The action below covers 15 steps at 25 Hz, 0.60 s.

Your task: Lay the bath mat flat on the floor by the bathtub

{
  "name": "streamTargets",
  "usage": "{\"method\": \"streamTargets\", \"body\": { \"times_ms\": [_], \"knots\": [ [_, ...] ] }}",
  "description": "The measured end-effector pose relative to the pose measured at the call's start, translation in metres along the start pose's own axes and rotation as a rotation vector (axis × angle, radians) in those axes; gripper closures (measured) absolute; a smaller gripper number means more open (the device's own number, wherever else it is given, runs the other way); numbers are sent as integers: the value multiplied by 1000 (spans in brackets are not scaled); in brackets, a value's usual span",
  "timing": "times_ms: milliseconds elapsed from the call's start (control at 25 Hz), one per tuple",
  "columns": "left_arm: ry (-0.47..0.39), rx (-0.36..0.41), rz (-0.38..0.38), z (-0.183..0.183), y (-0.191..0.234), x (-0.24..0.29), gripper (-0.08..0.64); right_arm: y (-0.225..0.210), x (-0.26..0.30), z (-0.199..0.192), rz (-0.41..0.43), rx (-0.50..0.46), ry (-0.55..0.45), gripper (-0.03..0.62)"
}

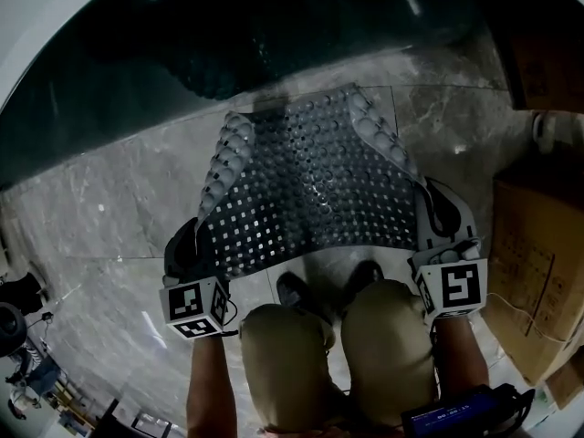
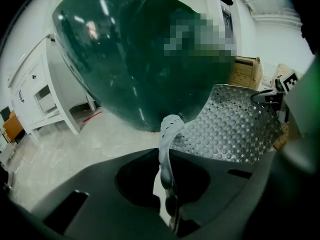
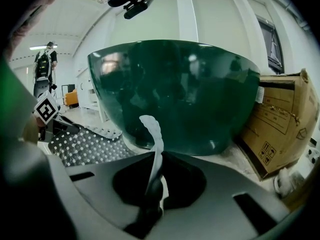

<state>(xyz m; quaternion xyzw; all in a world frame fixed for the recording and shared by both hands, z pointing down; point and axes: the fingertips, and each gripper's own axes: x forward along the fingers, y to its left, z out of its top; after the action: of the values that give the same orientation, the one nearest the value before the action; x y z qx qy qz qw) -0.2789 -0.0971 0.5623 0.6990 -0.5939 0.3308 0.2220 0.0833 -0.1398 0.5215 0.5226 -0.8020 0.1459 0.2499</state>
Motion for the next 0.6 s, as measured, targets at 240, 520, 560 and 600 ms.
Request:
{"method": "streamTargets", "body": {
  "times_ms": [240, 520, 560, 600],
  "knots": [
    [-4, 2, -9, -13, 1, 18, 525, 1, 15, -15, -9, -4, -3, 568],
    [-8, 7, -2, -28, 5, 24, 525, -5, 20, -18, -28, -27, -44, 568],
    [-10, 7, -1, -29, 5, 25, 525, -6, 20, -19, -29, -34, -48, 568],
    [-12, 7, 1, -31, 5, 26, 525, -7, 20, -20, -29, -38, -48, 568]
  ]
}}
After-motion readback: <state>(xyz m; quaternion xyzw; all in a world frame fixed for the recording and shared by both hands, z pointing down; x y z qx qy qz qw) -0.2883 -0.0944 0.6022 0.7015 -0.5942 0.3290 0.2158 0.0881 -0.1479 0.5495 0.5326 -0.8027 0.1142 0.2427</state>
